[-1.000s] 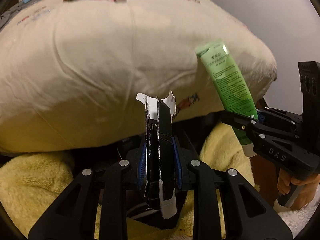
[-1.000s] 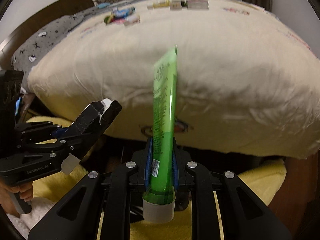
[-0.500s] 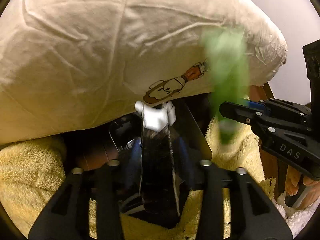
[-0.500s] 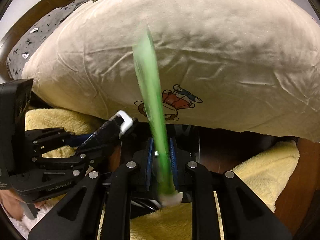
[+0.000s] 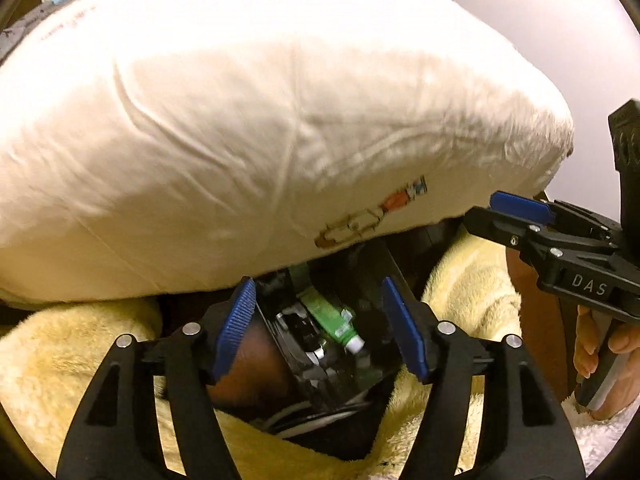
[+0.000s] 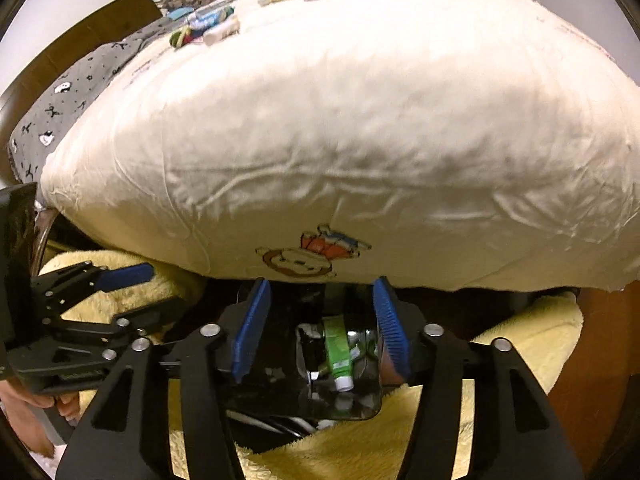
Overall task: Collect trash
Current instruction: 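Lower the packet and green tube into the bin and open both tools, then grasp the white-yellow stick with left tool while right tool grasps white tape roll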
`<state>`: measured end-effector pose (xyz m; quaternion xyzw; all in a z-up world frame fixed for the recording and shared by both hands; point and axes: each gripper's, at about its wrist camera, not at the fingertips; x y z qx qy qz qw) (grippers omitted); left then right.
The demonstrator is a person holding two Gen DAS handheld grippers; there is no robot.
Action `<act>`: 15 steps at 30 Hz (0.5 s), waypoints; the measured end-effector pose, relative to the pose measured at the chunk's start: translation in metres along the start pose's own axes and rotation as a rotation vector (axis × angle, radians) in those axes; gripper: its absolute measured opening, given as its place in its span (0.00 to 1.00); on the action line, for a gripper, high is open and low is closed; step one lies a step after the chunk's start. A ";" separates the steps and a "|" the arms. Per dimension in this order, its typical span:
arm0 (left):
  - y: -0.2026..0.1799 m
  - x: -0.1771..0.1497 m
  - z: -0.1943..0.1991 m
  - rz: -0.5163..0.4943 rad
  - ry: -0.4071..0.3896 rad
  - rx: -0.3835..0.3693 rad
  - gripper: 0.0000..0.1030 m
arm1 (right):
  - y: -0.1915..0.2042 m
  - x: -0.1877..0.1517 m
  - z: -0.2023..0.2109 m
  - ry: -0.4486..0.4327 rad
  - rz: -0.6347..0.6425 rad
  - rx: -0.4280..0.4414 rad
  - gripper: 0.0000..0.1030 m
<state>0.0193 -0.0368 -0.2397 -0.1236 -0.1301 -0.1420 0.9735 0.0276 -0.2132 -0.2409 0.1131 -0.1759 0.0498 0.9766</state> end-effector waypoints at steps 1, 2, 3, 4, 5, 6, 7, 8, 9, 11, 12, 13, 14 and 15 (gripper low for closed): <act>0.002 0.003 0.008 0.003 -0.019 0.002 0.63 | 0.001 0.003 0.004 -0.013 0.005 -0.006 0.62; 0.005 0.007 0.017 0.007 -0.041 0.005 0.64 | 0.001 0.005 0.007 -0.026 0.010 -0.012 0.64; 0.008 0.009 0.023 0.010 -0.058 0.009 0.66 | 0.002 0.010 0.012 -0.043 0.013 -0.018 0.68; 0.010 0.012 0.032 0.015 -0.085 0.018 0.69 | 0.003 0.013 0.015 -0.054 0.015 -0.021 0.73; 0.013 0.017 0.041 0.018 -0.111 0.027 0.70 | 0.002 0.016 0.019 -0.070 0.019 -0.025 0.74; 0.016 0.022 0.048 0.020 -0.133 0.036 0.71 | 0.002 0.022 0.022 -0.086 0.024 -0.031 0.78; 0.018 0.026 0.053 0.020 -0.145 0.044 0.72 | 0.002 0.026 0.024 -0.095 0.025 -0.034 0.82; 0.021 0.031 0.057 0.022 -0.158 0.055 0.72 | 0.001 0.033 0.026 -0.108 0.026 -0.041 0.84; 0.023 0.036 0.060 0.025 -0.167 0.063 0.72 | 0.001 0.040 0.028 -0.122 0.027 -0.050 0.84; 0.028 0.048 0.065 0.032 -0.185 0.074 0.72 | 0.002 0.052 0.030 -0.137 0.024 -0.063 0.84; 0.031 0.054 0.067 0.034 -0.191 0.074 0.72 | 0.000 0.060 0.031 -0.146 0.018 -0.067 0.84; 0.032 0.059 0.068 0.035 -0.196 0.073 0.72 | -0.002 0.064 0.032 -0.150 0.013 -0.070 0.84; 0.029 0.066 0.065 0.036 -0.200 0.074 0.72 | -0.005 0.072 0.034 -0.154 0.005 -0.073 0.84; 0.029 0.074 0.065 0.037 -0.206 0.075 0.72 | -0.008 0.080 0.034 -0.159 -0.002 -0.073 0.84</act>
Point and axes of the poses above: each gripper's, at about its wrist camera, not at the fingertips, and z roughly against the way its jaws point, y to its left, x to its top, and after that the axes turned 10 degrees about y, right-handed
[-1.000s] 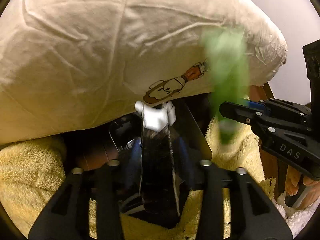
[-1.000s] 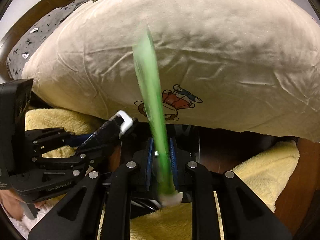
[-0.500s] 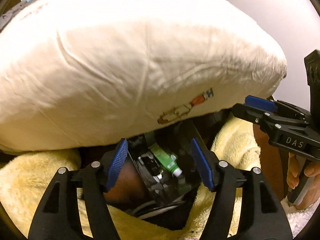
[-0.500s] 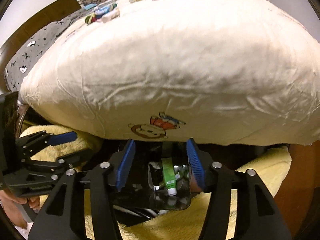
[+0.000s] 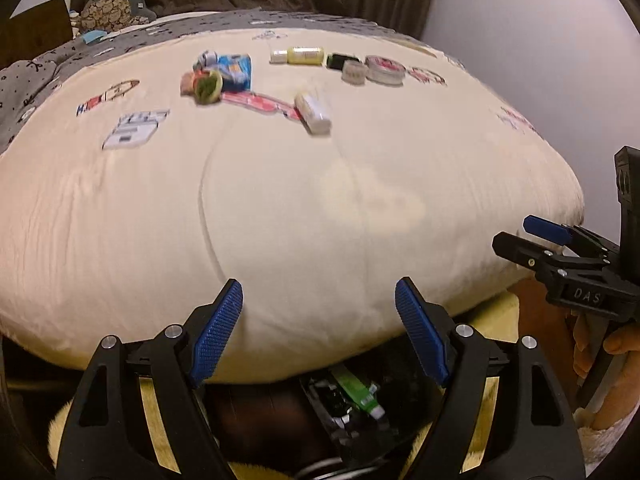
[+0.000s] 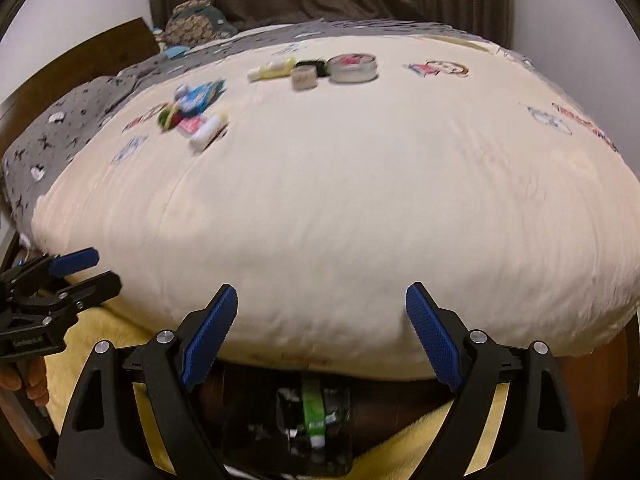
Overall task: Collect trash
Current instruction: 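Grasp the white-yellow stick with left tool while right tool grasps white tape roll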
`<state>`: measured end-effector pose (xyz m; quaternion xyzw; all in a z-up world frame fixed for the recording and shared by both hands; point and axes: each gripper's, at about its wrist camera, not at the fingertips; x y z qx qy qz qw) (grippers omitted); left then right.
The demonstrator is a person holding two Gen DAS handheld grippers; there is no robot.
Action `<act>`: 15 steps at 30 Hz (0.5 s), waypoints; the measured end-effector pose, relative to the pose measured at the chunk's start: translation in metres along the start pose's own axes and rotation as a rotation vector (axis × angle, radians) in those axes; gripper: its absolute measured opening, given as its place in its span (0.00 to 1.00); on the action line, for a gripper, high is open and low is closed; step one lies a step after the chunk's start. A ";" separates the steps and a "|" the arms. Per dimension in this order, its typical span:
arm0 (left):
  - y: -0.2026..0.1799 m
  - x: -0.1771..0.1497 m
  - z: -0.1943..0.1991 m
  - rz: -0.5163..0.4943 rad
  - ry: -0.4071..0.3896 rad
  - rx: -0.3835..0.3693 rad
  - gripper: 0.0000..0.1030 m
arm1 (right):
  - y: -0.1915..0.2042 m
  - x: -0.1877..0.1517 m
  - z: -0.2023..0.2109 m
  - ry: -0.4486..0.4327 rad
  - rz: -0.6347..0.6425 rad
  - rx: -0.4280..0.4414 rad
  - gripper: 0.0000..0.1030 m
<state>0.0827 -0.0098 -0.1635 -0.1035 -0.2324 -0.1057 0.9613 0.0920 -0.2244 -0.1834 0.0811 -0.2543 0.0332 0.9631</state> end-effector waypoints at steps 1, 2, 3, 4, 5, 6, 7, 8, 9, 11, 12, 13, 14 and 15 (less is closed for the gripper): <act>0.001 0.004 -0.002 0.001 -0.004 0.002 0.72 | -0.002 0.007 -0.001 -0.003 -0.007 -0.003 0.84; 0.002 0.009 -0.005 0.001 -0.010 0.006 0.72 | -0.005 0.011 -0.001 -0.007 -0.012 -0.006 0.84; 0.001 0.017 -0.007 0.000 -0.014 0.008 0.72 | -0.008 0.019 -0.002 -0.014 -0.019 -0.011 0.84; 0.001 0.025 -0.009 -0.004 -0.020 0.006 0.72 | -0.010 0.026 -0.004 -0.019 -0.023 -0.014 0.84; 0.000 0.034 -0.011 -0.006 -0.025 0.004 0.71 | -0.011 0.030 -0.004 -0.023 -0.028 -0.017 0.84; 0.000 0.043 -0.014 -0.005 -0.029 0.002 0.71 | -0.013 0.037 -0.006 -0.028 -0.033 -0.018 0.84; -0.001 0.049 -0.015 -0.003 -0.033 0.000 0.71 | -0.014 0.044 -0.008 -0.034 -0.036 -0.017 0.84; -0.001 0.058 -0.017 0.000 -0.038 0.001 0.71 | -0.014 0.048 -0.009 -0.037 -0.036 -0.017 0.84; -0.001 0.065 -0.019 0.002 -0.042 0.004 0.69 | -0.015 0.053 -0.011 -0.040 -0.036 -0.017 0.84; -0.001 0.083 -0.026 0.007 -0.045 0.003 0.65 | -0.014 0.066 -0.018 -0.041 -0.028 -0.025 0.84; -0.001 0.090 -0.029 0.010 -0.044 0.006 0.62 | -0.013 0.072 -0.021 -0.041 -0.022 -0.027 0.84; -0.001 0.100 -0.035 0.016 -0.041 0.018 0.59 | -0.013 0.076 -0.023 -0.041 -0.017 -0.028 0.84; 0.000 0.105 -0.039 0.021 -0.038 0.023 0.58 | -0.012 0.081 -0.026 -0.042 -0.013 -0.031 0.84; 0.001 0.112 -0.045 0.029 -0.033 0.022 0.56 | -0.012 0.086 -0.029 -0.043 -0.011 -0.033 0.84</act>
Point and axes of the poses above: each gripper's, at about its wrist camera, not at the fingertips, and z roughly against the way its jaws point, y to its left, x to its top, and after that the axes turned 10 degrees about y, right-handed
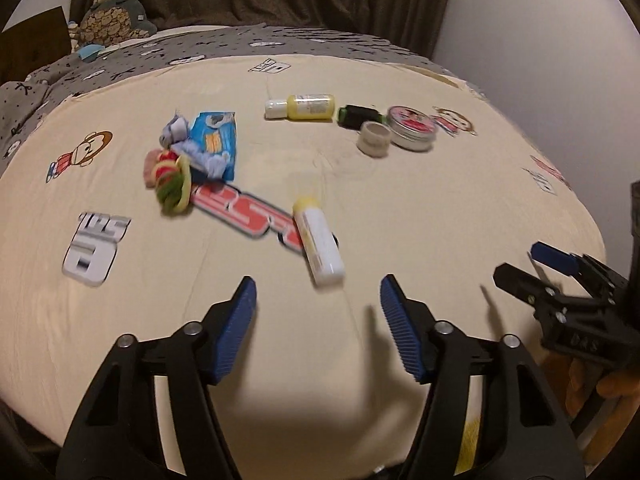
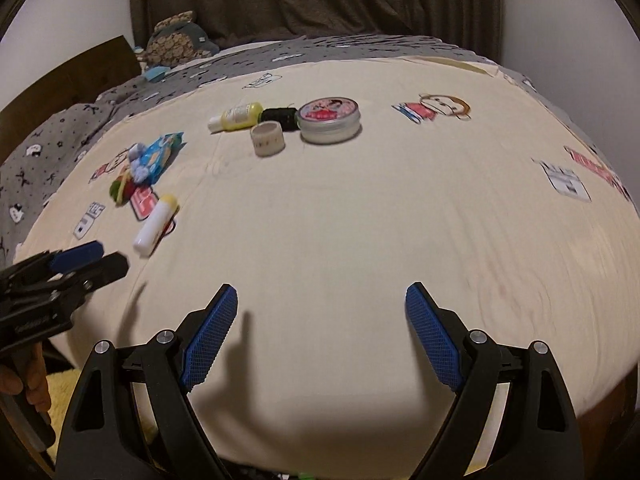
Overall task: Collect trash
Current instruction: 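Grasp the white-yellow stick with left tool while right tool grasps white tape roll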
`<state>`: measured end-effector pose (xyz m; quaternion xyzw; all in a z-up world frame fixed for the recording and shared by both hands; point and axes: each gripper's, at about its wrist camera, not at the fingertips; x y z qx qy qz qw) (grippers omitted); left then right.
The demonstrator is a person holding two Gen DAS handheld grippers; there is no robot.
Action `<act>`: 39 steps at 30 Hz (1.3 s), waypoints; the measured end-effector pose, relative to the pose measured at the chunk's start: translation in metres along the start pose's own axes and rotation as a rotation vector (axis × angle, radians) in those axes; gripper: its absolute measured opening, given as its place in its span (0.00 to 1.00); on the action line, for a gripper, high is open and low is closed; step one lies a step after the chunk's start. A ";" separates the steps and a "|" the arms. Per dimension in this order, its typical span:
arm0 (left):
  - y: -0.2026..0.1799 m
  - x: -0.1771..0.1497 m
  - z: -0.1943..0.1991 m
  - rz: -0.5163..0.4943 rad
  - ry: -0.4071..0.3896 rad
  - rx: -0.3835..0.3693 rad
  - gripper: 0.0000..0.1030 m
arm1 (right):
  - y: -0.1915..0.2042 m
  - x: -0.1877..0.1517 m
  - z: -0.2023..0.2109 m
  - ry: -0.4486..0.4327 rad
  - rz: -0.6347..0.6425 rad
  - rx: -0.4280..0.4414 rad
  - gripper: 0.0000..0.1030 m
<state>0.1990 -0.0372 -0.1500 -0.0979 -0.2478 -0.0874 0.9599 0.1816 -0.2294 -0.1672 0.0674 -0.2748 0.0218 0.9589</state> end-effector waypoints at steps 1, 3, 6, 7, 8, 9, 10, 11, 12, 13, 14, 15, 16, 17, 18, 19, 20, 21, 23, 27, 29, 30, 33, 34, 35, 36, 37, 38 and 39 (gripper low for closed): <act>0.001 0.005 -0.006 0.007 0.008 0.000 0.54 | 0.001 0.006 -0.004 -0.001 0.002 0.002 0.84; 0.002 0.012 -0.015 0.009 0.022 0.004 0.49 | 0.001 0.014 -0.009 -0.001 0.003 0.006 0.84; 0.000 0.020 -0.031 -0.005 0.042 0.011 0.42 | 0.002 0.030 -0.021 0.008 0.007 0.016 0.84; 0.001 0.023 -0.036 -0.013 0.035 0.023 0.34 | 0.003 0.035 -0.026 0.013 0.006 0.021 0.84; 0.001 0.025 -0.038 -0.016 0.026 0.029 0.29 | 0.004 0.041 -0.033 0.018 0.006 0.031 0.84; 0.003 0.026 -0.039 -0.016 0.021 0.028 0.18 | 0.005 0.044 -0.037 0.019 0.007 0.033 0.84; 0.008 0.029 -0.042 -0.010 0.017 0.011 0.18 | 0.006 0.049 -0.042 0.018 0.011 0.030 0.85; 0.012 0.031 -0.043 -0.007 0.016 -0.006 0.18 | 0.009 0.054 -0.047 0.017 0.017 0.025 0.85; 0.014 0.032 -0.043 -0.007 0.015 -0.016 0.18 | 0.012 0.061 -0.051 0.014 0.021 0.023 0.85; 0.018 0.034 -0.043 -0.011 0.012 -0.020 0.18 | 0.014 0.065 -0.054 0.013 0.022 0.026 0.85; 0.019 0.036 -0.043 -0.014 0.010 -0.016 0.18 | 0.018 0.071 -0.058 0.011 0.022 0.034 0.84; 0.020 0.037 -0.042 -0.017 0.008 -0.011 0.18 | 0.020 0.076 -0.061 0.010 0.021 0.045 0.83; 0.023 0.039 -0.041 -0.021 0.004 -0.002 0.18 | 0.023 0.082 -0.064 0.010 0.021 0.058 0.78; 0.024 0.041 -0.041 -0.022 0.002 0.002 0.18 | 0.028 0.088 -0.068 0.012 0.022 0.071 0.75; 0.026 0.042 -0.040 -0.023 0.000 0.006 0.18 | 0.032 0.094 -0.072 0.017 0.022 0.082 0.71; 0.029 0.043 -0.039 -0.024 -0.001 0.009 0.18 | 0.034 0.097 -0.075 0.020 0.023 0.088 0.67; 0.032 0.044 -0.039 -0.024 -0.002 0.010 0.18 | 0.038 0.102 -0.080 0.026 0.025 0.095 0.66; 0.034 0.044 -0.038 -0.024 -0.003 0.012 0.18 | 0.041 0.106 -0.083 0.029 0.027 0.094 0.63; 0.039 0.044 -0.037 -0.023 -0.003 0.014 0.18 | 0.046 0.116 -0.090 0.035 0.031 0.085 0.61; 0.044 0.043 -0.034 -0.014 -0.003 0.005 0.18 | 0.052 0.132 -0.100 0.045 0.024 0.072 0.55; 0.044 0.042 -0.032 -0.011 -0.001 0.003 0.18 | 0.053 0.135 -0.104 0.052 0.018 0.053 0.48; 0.044 0.041 -0.032 -0.010 0.000 0.002 0.18 | 0.053 0.136 -0.104 0.052 0.018 0.045 0.40; 0.041 0.037 -0.028 -0.007 0.004 -0.006 0.18 | 0.052 0.131 -0.097 0.045 0.015 0.040 0.33; 0.039 0.034 -0.024 -0.007 0.002 -0.008 0.18 | 0.050 0.127 -0.093 0.042 0.015 0.042 0.33; 0.038 0.033 -0.021 -0.007 0.000 -0.009 0.18 | 0.048 0.120 -0.087 0.038 0.020 0.048 0.33; 0.037 0.030 -0.018 -0.007 -0.003 -0.009 0.18 | 0.048 0.113 -0.080 0.034 0.028 0.052 0.33; 0.034 0.026 -0.012 -0.005 -0.008 -0.011 0.18 | 0.047 0.106 -0.073 0.028 0.038 0.052 0.33; 0.032 0.023 -0.009 -0.003 -0.011 -0.012 0.18 | 0.047 0.100 -0.067 0.023 0.044 0.053 0.33; 0.029 0.019 -0.004 -0.001 -0.013 -0.017 0.18 | 0.046 0.091 -0.058 0.016 0.054 0.056 0.33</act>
Point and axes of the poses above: each gripper's, at about its wrist camera, not at the fingertips, and z roughly against the way its jaws point, y to its left, x to its top, and after that the axes turned 10 degrees about y, right-handed
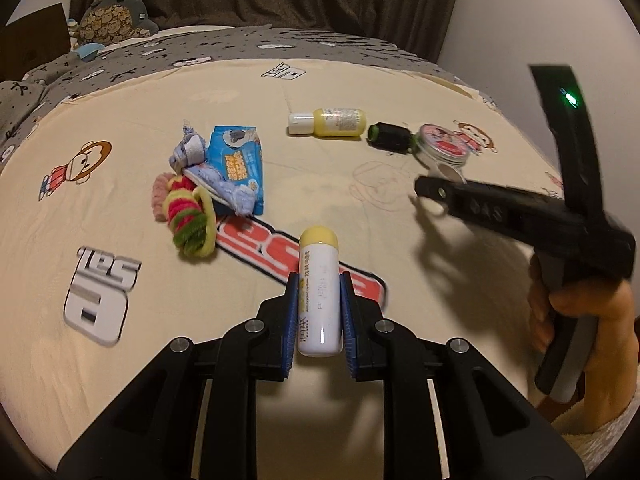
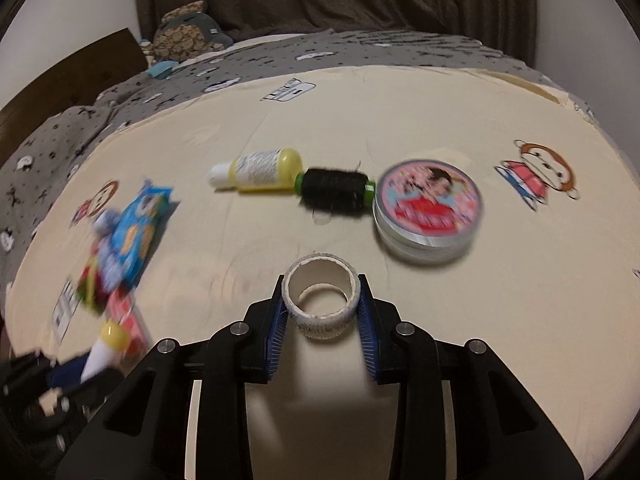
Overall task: Collect trash
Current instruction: 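Grasp the white-yellow stick with left tool while right tool grasps white tape roll, then lower the stick and tape roll into the bin and open both tools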
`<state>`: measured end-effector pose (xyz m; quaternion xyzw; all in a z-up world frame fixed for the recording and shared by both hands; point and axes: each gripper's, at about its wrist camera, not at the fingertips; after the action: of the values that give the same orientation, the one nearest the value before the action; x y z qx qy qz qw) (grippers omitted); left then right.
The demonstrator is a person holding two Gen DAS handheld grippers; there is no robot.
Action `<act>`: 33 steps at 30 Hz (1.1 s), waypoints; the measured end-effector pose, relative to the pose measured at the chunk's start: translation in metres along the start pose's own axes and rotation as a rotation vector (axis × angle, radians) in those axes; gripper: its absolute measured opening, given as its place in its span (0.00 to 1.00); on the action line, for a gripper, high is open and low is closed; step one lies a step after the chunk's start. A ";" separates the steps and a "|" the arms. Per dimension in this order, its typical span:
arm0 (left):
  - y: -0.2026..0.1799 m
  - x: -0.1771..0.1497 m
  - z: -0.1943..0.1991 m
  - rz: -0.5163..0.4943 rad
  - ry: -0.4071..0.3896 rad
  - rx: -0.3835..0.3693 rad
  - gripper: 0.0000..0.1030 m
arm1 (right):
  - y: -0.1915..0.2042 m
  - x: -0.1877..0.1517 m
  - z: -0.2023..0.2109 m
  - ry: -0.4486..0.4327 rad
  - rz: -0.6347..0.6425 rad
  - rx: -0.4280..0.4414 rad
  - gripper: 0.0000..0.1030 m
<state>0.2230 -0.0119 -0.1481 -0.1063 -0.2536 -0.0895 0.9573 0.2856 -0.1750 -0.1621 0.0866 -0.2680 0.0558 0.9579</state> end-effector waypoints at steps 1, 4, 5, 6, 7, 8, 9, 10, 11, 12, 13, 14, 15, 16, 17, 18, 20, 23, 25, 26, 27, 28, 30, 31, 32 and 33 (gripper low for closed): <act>-0.003 -0.004 0.004 0.000 -0.002 -0.005 0.18 | 0.001 -0.010 0.009 -0.007 0.012 0.008 0.33; -0.014 -0.018 0.016 -0.004 -0.007 -0.014 0.18 | 0.003 -0.032 0.032 -0.025 0.042 0.027 0.33; -0.019 -0.024 0.021 -0.007 -0.010 -0.017 0.18 | 0.004 -0.044 0.043 -0.034 0.058 0.032 0.33; -0.022 -0.028 0.025 -0.008 -0.012 -0.021 0.18 | 0.005 -0.052 0.051 -0.039 0.069 0.033 0.33; -0.027 -0.036 0.031 -0.010 -0.015 -0.029 0.18 | 0.005 -0.065 0.062 -0.043 0.086 0.034 0.33; -0.029 -0.041 0.034 -0.010 -0.018 -0.033 0.18 | 0.006 -0.071 0.068 -0.045 0.094 0.036 0.33; -0.032 -0.047 0.038 -0.010 -0.021 -0.038 0.18 | 0.006 -0.083 0.078 -0.048 0.105 0.039 0.33; -0.036 -0.056 0.046 -0.012 -0.028 -0.045 0.18 | 0.008 -0.086 0.082 -0.049 0.109 0.040 0.33; -0.038 -0.061 0.050 -0.016 -0.033 -0.046 0.18 | 0.008 -0.097 0.091 -0.053 0.116 0.043 0.33; -0.041 -0.067 0.055 -0.020 -0.039 -0.044 0.18 | 0.008 -0.106 0.096 -0.055 0.121 0.045 0.33; -0.044 -0.075 0.060 -0.026 -0.042 -0.044 0.18 | 0.008 -0.115 0.102 -0.055 0.125 0.047 0.33; -0.046 -0.082 0.064 -0.032 -0.044 -0.047 0.18 | 0.008 -0.126 0.107 -0.054 0.129 0.052 0.33; -0.050 -0.091 0.069 -0.040 -0.045 -0.053 0.18 | 0.007 -0.136 0.111 -0.052 0.128 0.055 0.33; -0.050 -0.097 0.072 -0.045 -0.044 -0.057 0.18 | 0.006 -0.146 0.114 -0.048 0.125 0.059 0.33; -0.052 -0.105 0.075 -0.050 -0.043 -0.063 0.18 | 0.005 -0.152 0.116 -0.045 0.120 0.065 0.33; -0.054 -0.110 0.076 -0.054 -0.040 -0.067 0.18 | 0.003 -0.161 0.117 -0.038 0.112 0.072 0.33; -0.057 -0.126 0.079 -0.059 -0.026 -0.079 0.18 | -0.002 -0.179 0.117 -0.016 0.090 0.084 0.33; -0.062 -0.148 0.079 -0.073 0.001 -0.101 0.18 | -0.006 -0.203 0.114 0.015 0.064 0.072 0.33; -0.066 -0.162 0.074 -0.081 0.030 -0.115 0.18 | -0.008 -0.220 0.109 0.049 0.045 0.067 0.33; -0.067 -0.167 0.071 -0.081 0.042 -0.121 0.18 | -0.009 -0.227 0.107 0.061 0.039 0.071 0.33; -0.068 -0.175 0.065 -0.080 0.065 -0.131 0.18 | -0.010 -0.234 0.105 0.076 0.029 0.075 0.33; -0.068 -0.181 0.060 -0.079 0.087 -0.137 0.18 | -0.010 -0.238 0.103 0.086 0.023 0.077 0.33; -0.069 -0.190 0.050 -0.083 0.126 -0.138 0.18 | -0.011 -0.250 0.097 0.117 -0.001 0.079 0.33; -0.069 -0.196 0.043 -0.083 0.150 -0.138 0.18 | -0.012 -0.253 0.094 0.126 -0.008 0.079 0.33; -0.070 -0.201 0.036 -0.083 0.175 -0.141 0.18 | -0.013 -0.258 0.090 0.142 -0.021 0.078 0.33; -0.070 -0.204 0.032 -0.083 0.193 -0.146 0.18 | -0.014 -0.260 0.086 0.155 -0.029 0.075 0.33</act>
<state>0.0176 -0.0472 -0.2132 -0.1560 -0.1574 -0.1570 0.9624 0.0230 -0.2210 -0.2279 0.1217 -0.1897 0.0586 0.9725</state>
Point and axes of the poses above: each gripper's, at about its wrist camera, not at the fingertips, and z roughly against the way its jaws point, y to its left, x to its top, and after that the axes turned 10 degrees about y, right-handed
